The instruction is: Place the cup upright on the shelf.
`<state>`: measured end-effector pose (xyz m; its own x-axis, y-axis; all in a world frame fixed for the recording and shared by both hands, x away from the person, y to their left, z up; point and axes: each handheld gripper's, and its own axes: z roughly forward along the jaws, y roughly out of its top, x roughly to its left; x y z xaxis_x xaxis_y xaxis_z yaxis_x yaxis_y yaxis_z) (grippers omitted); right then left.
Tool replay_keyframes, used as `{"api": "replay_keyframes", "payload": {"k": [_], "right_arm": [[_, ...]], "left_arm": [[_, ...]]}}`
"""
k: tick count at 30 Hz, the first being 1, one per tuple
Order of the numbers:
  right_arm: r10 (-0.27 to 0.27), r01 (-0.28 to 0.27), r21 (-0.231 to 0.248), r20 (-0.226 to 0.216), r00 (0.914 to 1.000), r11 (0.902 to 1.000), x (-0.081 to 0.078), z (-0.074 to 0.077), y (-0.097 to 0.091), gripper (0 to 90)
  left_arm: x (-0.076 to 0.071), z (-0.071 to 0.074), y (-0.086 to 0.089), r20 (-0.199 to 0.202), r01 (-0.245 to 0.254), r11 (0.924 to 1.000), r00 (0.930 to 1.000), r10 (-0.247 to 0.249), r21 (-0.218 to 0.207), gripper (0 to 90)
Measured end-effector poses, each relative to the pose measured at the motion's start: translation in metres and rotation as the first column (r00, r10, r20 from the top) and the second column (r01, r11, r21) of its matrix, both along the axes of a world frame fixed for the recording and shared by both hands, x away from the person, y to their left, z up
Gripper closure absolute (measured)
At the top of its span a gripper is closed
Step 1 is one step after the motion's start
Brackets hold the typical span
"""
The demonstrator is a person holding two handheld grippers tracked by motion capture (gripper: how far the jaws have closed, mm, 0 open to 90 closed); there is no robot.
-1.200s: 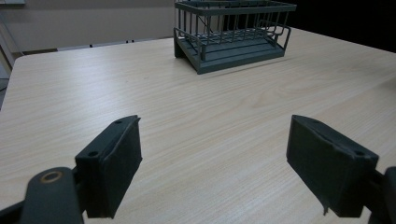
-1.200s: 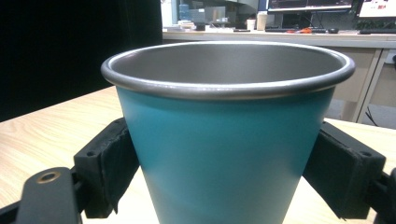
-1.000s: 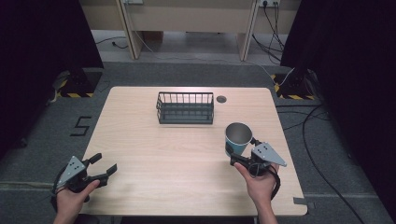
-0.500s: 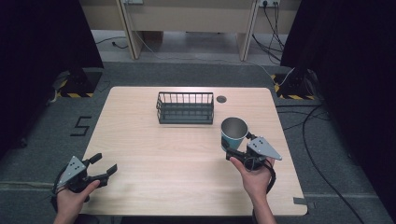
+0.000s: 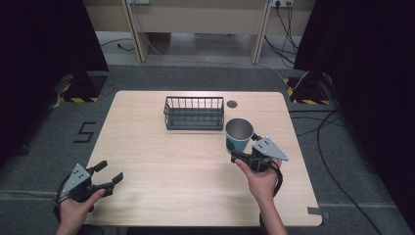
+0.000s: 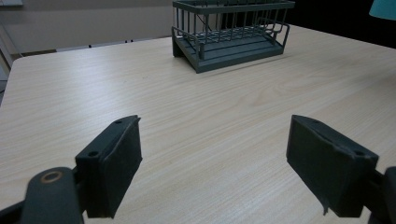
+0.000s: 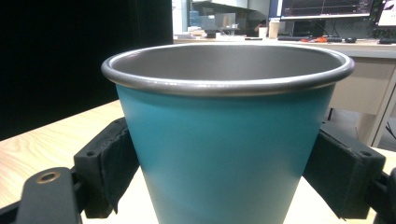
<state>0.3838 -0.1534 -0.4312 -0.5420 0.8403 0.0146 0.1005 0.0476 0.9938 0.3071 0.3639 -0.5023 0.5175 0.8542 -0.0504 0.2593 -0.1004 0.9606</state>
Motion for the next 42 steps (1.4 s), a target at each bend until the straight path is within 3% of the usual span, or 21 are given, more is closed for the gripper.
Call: {"api": "replay_keyframes", "payload": {"k": [42], "right_arm": [[0.021,-0.021,-0.006,-0.007,0.9997,0.9998,0.039,0.009,0.03,17.4]], "left_arm": [[0.0,0.0,-0.001,0.0,0.004,0.9999,1.0,-0.004,0.01,17.5]]}}
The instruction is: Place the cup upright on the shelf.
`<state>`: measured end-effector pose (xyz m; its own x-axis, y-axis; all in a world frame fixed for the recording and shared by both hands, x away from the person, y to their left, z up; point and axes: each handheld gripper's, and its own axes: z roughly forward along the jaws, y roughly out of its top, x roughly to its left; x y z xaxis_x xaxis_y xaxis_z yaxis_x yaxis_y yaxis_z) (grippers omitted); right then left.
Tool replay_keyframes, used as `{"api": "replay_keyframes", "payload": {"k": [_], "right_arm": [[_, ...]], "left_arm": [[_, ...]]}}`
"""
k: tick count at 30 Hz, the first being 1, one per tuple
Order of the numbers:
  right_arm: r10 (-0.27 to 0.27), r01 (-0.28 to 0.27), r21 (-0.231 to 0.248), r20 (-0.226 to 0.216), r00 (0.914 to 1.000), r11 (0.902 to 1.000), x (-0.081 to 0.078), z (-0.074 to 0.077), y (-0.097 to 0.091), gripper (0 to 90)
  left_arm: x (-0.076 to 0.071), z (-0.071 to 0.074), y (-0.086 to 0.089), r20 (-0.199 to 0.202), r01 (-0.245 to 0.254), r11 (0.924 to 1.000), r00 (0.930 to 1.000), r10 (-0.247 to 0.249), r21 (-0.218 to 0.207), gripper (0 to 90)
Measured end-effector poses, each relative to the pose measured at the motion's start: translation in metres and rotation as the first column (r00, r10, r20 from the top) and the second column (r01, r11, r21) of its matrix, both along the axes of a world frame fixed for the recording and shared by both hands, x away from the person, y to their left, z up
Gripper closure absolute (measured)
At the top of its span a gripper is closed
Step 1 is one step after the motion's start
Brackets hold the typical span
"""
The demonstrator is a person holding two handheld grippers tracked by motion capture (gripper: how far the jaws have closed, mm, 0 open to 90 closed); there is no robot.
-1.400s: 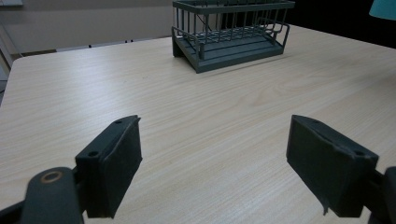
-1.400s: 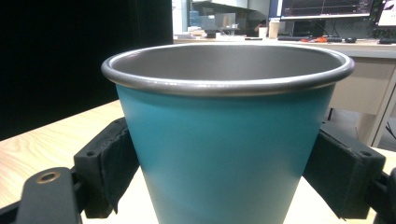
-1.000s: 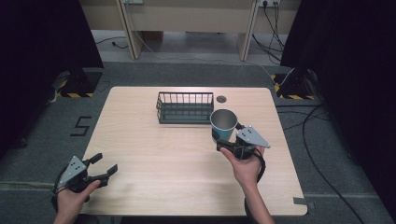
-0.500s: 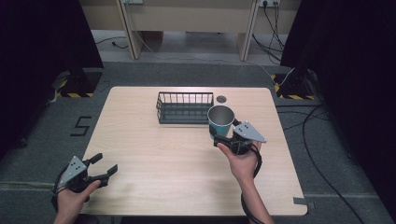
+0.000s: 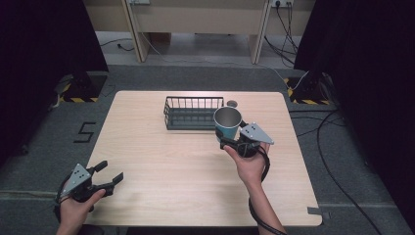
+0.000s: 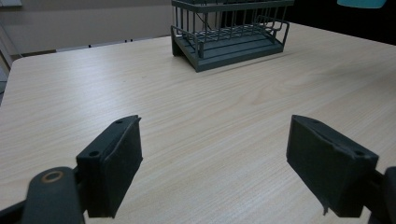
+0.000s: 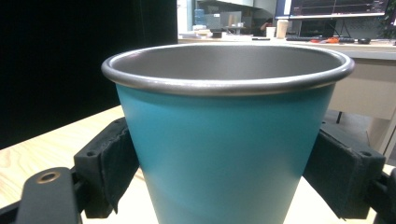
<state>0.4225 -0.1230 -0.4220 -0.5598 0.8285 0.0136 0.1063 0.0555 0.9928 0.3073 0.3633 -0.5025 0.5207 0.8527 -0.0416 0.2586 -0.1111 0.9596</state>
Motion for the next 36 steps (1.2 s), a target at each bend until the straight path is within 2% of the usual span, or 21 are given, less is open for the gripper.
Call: {"api": "replay_keyframes", "payload": {"k": [14,36], "right_arm": [[0.007,-0.007,-0.007,0.001,1.0,1.0,0.015,0.007,0.012,17.5],[0.019,-0.019,0.011,-0.001,0.9998,0.9998,0.039,0.015,0.034,17.5]], "left_arm": [[0.0,0.0,0.0,-0.003,0.001,1.0,1.0,-0.001,0.004,17.6],[0.0,0.0,0.0,-0.001,0.003,1.0,1.0,-0.003,0.0,17.7]]}}
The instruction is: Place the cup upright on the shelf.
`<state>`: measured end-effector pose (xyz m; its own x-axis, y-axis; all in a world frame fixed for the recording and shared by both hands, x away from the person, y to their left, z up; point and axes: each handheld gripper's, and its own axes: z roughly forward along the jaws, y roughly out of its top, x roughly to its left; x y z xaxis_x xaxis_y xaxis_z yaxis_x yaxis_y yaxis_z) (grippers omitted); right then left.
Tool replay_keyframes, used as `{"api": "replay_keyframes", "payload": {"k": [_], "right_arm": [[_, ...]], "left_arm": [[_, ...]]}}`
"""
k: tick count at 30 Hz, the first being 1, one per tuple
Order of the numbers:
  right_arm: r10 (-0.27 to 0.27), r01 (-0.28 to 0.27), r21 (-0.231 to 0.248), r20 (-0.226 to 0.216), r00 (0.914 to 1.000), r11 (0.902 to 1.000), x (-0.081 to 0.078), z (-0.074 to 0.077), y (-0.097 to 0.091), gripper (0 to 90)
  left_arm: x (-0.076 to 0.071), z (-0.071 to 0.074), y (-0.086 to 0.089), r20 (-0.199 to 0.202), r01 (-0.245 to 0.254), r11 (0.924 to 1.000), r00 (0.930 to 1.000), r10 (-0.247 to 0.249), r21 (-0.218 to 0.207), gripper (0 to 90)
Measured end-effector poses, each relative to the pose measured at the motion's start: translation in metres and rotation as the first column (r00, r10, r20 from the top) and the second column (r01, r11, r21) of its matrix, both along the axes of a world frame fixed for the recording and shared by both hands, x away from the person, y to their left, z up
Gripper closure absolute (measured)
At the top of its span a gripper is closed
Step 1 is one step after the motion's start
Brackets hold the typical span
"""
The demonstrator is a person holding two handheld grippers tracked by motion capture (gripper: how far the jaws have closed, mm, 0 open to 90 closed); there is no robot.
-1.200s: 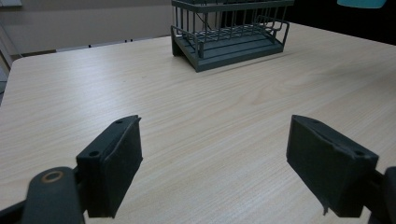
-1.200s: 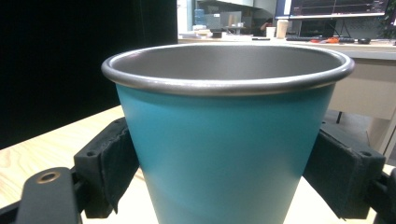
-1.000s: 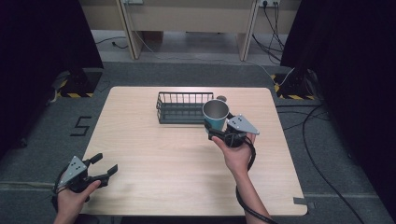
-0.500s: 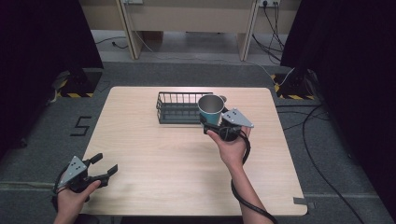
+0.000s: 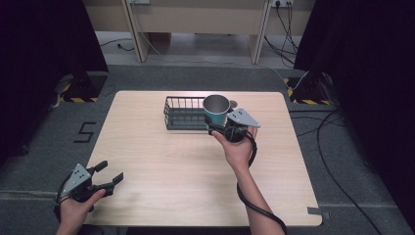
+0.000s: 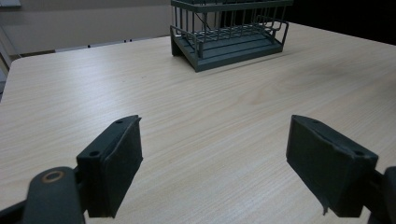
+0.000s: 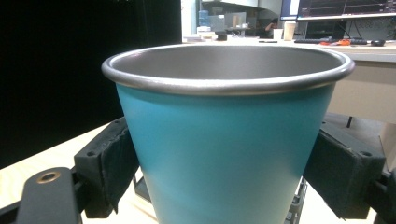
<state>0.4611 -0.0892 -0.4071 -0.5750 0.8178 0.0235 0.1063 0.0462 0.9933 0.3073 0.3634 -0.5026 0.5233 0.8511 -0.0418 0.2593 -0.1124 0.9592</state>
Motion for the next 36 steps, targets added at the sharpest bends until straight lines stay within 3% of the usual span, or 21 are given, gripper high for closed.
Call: {"api": "replay_keyframes", "payload": {"k": [26,36], "right_arm": [[-0.015,0.015,0.006,-0.01,0.9998,0.9999,0.033,0.007,0.02,17.5],[-0.024,0.024,-0.008,-0.021,0.9995,0.9997,0.053,0.009,0.031,17.5]], "left_arm": [[0.0,0.0,0.0,0.003,0.001,1.0,1.0,-0.001,-0.004,17.8],[0.0,0.0,0.0,0.0,0.004,1.0,1.0,-0.004,-0.006,17.8]]}}
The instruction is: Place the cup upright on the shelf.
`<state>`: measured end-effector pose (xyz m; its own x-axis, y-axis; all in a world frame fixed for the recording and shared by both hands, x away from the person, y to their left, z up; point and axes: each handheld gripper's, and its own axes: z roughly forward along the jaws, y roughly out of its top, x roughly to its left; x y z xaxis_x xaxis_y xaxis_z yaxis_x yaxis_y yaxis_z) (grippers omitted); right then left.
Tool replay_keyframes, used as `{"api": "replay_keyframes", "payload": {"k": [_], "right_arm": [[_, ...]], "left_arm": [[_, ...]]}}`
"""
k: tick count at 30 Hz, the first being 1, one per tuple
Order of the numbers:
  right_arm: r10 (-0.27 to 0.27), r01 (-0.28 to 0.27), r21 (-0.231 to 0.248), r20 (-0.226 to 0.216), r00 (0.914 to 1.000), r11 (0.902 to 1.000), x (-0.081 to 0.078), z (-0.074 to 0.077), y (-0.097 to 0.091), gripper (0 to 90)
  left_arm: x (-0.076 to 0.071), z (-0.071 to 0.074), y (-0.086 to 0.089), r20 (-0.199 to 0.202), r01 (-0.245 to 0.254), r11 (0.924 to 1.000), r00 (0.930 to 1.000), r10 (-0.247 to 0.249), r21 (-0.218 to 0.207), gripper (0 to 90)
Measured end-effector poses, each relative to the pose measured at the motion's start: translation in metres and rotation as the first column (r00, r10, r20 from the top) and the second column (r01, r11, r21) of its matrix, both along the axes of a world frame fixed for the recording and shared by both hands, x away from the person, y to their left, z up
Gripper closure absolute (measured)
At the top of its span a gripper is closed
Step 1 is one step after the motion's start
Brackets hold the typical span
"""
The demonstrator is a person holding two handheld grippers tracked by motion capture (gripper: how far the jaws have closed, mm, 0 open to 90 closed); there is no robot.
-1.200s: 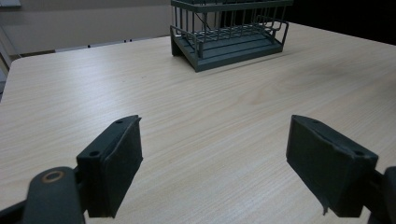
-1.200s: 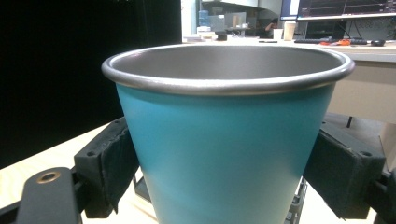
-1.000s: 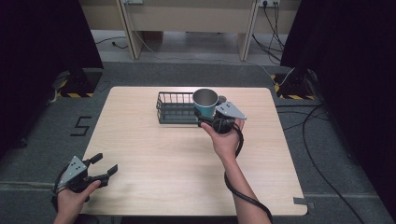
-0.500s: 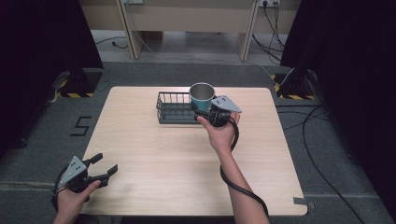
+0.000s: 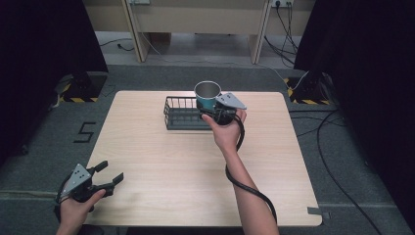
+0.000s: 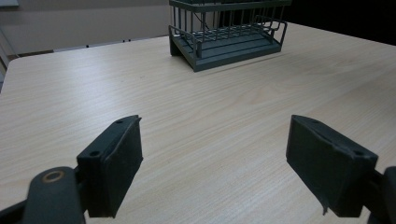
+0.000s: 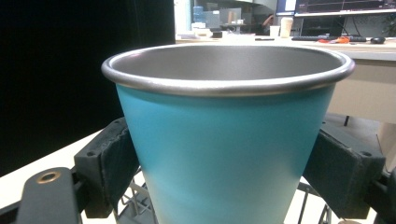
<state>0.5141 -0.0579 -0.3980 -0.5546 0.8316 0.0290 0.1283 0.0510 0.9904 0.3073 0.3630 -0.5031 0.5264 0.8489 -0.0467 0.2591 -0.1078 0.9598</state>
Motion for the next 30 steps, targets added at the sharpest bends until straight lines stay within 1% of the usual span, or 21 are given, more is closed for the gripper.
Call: {"api": "replay_keyframes", "payload": {"k": [1,2,6,7,12,17,18,23,24,30], "right_arm": [[0.0,0.0,0.0,0.0,1.0,1.0,0.0,0.0,0.0,17.5],[-0.003,0.003,0.001,-0.005,1.0,1.0,0.004,0.0,0.002,17.5],[-0.006,0.006,0.006,-0.013,0.9999,1.0,0.01,0.0,0.005,17.5],[-0.009,0.009,0.008,-0.017,0.9998,0.9999,0.015,0.001,0.007,17.4],[-0.012,0.012,0.011,-0.024,0.9996,0.9999,0.021,0.002,0.009,17.4],[-0.013,0.014,0.014,-0.041,0.9991,0.9998,0.029,0.001,0.013,17.4],[-0.016,0.016,0.007,-0.042,0.999,0.9998,0.033,0.001,0.015,17.4],[-0.017,0.017,0.004,-0.051,0.9986,0.9999,0.039,0.002,0.02,17.4],[-0.015,0.015,0.002,-0.058,0.9982,0.9999,0.043,0.002,0.023,17.4],[-0.022,0.022,-0.002,-0.07,0.9973,0.9998,0.05,0.0,0.027,17.4]], "left_arm": [[0.0,0.0,0.0,0.0,0.0,1.0,1.0,0.0,0.001,17.8],[0.0,0.0,0.0,0.001,0.0,1.0,1.0,0.0,0.001,17.8],[0.0,0.0,0.0,0.003,0.0,1.0,1.0,0.0,0.005,17.8],[0.0,0.0,0.0,0.003,0.0,1.0,1.0,0.0,0.005,17.8],[0.0,0.0,0.0,0.002,0.0,1.0,1.0,0.0,0.003,17.8],[0.0,0.0,0.0,0.002,0.002,1.0,1.0,-0.002,0.003,17.8],[0.0,0.0,0.0,0.002,0.001,1.0,1.0,-0.001,0.003,17.8],[0.0,0.0,0.0,0.002,0.002,1.0,1.0,-0.002,0.003,17.8],[0.0,0.0,0.0,0.002,0.002,1.0,1.0,-0.002,0.002,17.9],[0.0,0.0,0.0,0.002,0.005,1.0,1.0,-0.005,0.0,17.9]]}}
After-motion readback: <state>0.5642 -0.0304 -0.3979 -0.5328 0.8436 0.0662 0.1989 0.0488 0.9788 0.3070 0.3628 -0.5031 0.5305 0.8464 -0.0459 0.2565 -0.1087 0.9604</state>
